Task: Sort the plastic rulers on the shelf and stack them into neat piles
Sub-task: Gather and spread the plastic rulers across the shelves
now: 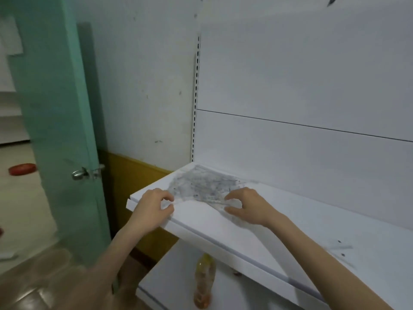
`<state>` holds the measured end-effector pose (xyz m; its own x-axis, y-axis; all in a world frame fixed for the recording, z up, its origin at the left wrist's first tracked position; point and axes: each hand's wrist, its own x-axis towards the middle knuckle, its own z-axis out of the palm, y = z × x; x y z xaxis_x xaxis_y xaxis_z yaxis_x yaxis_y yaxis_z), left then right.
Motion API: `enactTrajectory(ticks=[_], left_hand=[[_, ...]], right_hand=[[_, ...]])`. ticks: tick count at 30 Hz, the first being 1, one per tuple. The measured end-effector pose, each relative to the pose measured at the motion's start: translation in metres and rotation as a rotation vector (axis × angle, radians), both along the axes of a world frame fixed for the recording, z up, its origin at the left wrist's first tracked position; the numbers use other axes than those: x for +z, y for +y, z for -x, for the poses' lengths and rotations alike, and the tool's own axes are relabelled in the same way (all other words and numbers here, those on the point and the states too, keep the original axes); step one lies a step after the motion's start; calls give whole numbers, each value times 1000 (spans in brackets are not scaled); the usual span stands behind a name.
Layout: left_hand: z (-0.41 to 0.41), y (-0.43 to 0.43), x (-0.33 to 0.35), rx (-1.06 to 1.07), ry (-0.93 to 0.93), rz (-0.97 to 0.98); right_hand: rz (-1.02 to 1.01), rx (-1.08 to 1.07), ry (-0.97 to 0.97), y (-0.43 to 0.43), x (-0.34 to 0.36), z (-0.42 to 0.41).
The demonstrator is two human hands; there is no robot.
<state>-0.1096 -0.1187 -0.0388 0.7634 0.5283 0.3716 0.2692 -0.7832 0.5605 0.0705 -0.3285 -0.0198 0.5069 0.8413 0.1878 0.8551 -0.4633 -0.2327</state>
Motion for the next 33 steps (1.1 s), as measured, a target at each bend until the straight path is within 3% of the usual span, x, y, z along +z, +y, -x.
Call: enactTrajectory(ticks=[8, 11, 19, 25, 28, 30, 33], left_hand=[[-67, 104, -10, -145, 68, -42], [-90, 119, -12, -248, 75, -22], [-133, 111, -11, -483, 200, -37], [-146, 106, -7, -654, 157, -93], [-147, 107, -6, -737, 120, -241], [-147, 107, -6, -721, 97, -322], [-147, 110, -8, -663, 49, -270]], right_hand=[[142, -193, -81, 120, -11, -29], [69, -207, -224, 134, -25, -35], [-114, -3, -660, 129, -38, -29], [-222, -25, -607, 108, -34, -25], [-280, -61, -649, 92, -32, -26], [-343, -115, -683, 82, -29, -26], [-451, -262, -664, 71, -22, -25]])
